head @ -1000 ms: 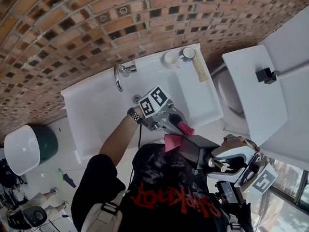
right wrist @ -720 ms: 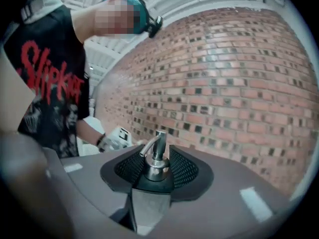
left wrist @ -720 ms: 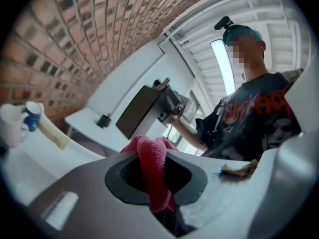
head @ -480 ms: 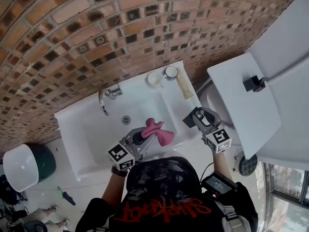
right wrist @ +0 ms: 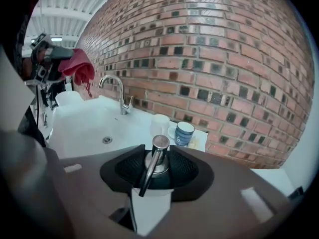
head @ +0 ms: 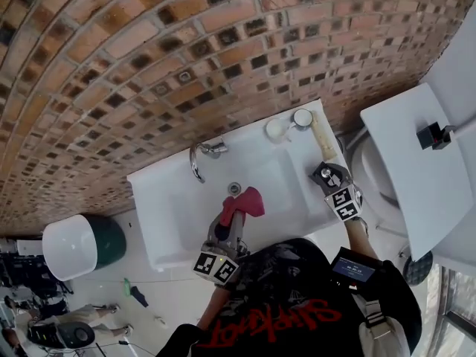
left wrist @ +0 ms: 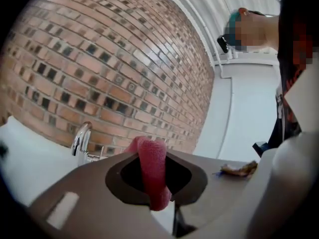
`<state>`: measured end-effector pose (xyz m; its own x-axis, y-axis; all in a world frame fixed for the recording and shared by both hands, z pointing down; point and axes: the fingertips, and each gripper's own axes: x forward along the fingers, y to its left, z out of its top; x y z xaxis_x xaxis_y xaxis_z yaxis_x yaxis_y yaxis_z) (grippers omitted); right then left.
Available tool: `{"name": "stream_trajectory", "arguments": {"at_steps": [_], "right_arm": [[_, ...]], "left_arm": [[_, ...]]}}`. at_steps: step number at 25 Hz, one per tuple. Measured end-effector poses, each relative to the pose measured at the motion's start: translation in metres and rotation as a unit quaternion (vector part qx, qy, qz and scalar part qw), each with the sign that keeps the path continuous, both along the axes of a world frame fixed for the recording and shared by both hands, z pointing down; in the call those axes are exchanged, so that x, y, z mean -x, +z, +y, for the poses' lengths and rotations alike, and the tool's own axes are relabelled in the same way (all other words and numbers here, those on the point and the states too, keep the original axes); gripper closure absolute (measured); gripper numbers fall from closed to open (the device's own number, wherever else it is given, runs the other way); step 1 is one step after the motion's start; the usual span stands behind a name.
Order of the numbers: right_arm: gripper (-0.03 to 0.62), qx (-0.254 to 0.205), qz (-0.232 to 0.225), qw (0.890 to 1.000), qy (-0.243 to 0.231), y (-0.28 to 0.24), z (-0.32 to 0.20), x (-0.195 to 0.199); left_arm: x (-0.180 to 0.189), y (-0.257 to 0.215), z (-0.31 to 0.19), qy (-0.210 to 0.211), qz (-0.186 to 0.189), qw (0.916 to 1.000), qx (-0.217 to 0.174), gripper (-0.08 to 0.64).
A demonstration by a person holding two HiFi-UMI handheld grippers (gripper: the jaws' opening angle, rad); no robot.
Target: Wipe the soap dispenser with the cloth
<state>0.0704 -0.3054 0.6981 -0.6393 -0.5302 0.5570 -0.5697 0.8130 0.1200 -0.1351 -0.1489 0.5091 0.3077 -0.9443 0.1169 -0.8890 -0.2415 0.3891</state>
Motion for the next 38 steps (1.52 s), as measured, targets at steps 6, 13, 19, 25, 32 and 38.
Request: {"name": "stream_trajectory", "arguments": {"at_steps": [6,13,19,25,32,38], "right_arm": [[0.439,0.006,0.02,1.0,0.0,0.008,-0.003,0.006],[0.348,0.053,-0.111,0.989,0.084,-0.035,-0.012,0.004],[0.348,0.018,-0.117,0.986,0.115,-0.078,0.03,-0.008],[0.495,-0.056,-0.156,0.975,0.148,-0.161,0.113,-0.014],[0.592,-0.09,-0.185,0.961,0.184,-0.22,0.199,-0.026],[0.592,-0.141,-0.217,0.947,0.188,-0.249,0.264,-0.068]], "left_arm": [[0.004,0.011,0.012,-0.015,0.015,0.9997,0.01,0.514],[-0.011,0.003,0.009,0.035,0.008,0.9993,-0.008,0.514],[-0.018,0.014,0.016,0.089,0.087,0.9922,0.01,0.514],[-0.045,-0.009,0.021,0.177,0.039,0.9825,-0.042,0.514],[-0.089,-0.022,0.016,0.281,0.011,0.9563,-0.078,0.514],[-0.139,-0.074,0.075,0.285,-0.043,0.9436,-0.163,0.514]]}}
